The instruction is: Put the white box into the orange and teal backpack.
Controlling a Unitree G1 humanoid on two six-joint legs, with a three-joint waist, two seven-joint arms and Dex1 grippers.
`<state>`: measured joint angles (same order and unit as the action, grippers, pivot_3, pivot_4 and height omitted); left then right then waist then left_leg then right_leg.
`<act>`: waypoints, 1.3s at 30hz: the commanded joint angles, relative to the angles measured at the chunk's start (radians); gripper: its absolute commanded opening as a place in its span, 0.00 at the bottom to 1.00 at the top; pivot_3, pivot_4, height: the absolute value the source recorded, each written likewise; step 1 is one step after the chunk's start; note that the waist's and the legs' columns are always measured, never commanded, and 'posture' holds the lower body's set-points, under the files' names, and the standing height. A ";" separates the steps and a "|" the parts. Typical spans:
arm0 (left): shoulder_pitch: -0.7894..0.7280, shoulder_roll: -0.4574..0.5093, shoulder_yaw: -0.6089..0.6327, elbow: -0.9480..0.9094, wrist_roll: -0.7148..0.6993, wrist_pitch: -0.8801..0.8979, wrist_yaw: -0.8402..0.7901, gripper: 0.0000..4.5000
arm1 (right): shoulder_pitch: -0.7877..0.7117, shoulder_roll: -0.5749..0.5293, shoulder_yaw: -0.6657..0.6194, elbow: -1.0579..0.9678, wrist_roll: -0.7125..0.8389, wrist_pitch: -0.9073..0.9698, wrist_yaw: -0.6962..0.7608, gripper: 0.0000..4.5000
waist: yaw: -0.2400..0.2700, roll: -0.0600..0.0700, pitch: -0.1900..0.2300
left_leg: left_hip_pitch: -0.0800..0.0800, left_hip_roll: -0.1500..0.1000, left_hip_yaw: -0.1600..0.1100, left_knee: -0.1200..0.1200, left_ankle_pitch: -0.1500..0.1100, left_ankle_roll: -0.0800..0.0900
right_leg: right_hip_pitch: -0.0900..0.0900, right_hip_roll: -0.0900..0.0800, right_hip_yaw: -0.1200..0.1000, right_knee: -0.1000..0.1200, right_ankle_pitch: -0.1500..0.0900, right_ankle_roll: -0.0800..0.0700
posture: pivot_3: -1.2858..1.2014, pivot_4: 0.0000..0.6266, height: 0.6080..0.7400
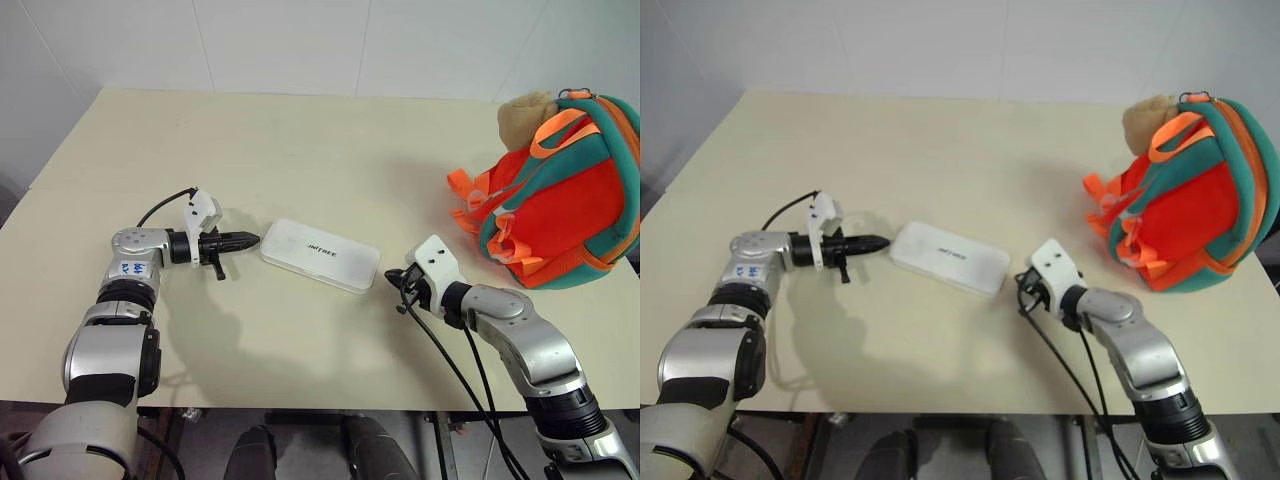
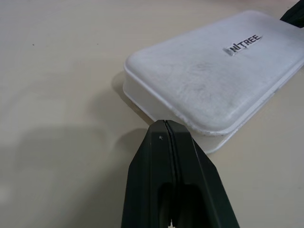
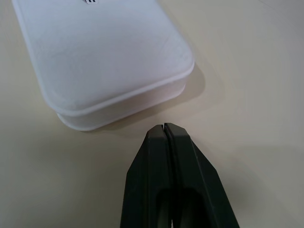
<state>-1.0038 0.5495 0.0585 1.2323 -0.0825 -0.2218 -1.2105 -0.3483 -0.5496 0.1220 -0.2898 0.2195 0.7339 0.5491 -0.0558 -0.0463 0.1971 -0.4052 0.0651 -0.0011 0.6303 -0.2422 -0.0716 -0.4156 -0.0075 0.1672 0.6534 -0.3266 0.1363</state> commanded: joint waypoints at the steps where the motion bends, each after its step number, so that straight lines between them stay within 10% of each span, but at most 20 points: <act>1: -0.024 -0.004 0.009 -0.001 0.005 -0.017 0.003 0.00 | -0.024 0.009 0.005 -0.051 0.003 0.001 0.006 0.01 | -0.001 0.000 0.000 | 0.000 0.000 0.000 0.000 0.000 0.000 | 0.000 0.000 0.000 0.000 0.000 0.000 | 0.52 0.24 1.00; 23: 0.032 -0.005 -0.034 -0.142 -0.002 0.090 -0.242 0.00 | -0.076 -0.037 0.049 -0.111 0.041 0.051 0.144 0.01 | -0.001 0.000 0.000 | 0.000 0.000 0.000 -0.001 0.000 0.000 | 0.000 0.000 0.000 -0.001 0.000 0.000 | 0.52 0.24 1.00; 39: 0.331 0.075 -0.106 -0.764 -0.094 0.478 -0.324 0.00 | -0.053 -0.204 0.040 -0.206 0.107 0.133 0.320 0.01 | -0.002 0.000 0.000 | 0.000 0.000 -0.001 0.000 0.000 0.000 | 0.000 0.000 0.000 0.000 0.000 -0.001 | 0.52 0.24 1.00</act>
<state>-0.6835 0.6371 -0.0199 0.5468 -0.1342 0.2251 -1.5002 -0.3878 -0.7569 0.1522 -0.4268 0.2792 0.8789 0.8318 -0.0579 -0.0462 0.1971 -0.4053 0.0653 -0.0021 0.6303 -0.2422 -0.0715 -0.4153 -0.0077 0.1672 0.6533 -0.3269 0.1357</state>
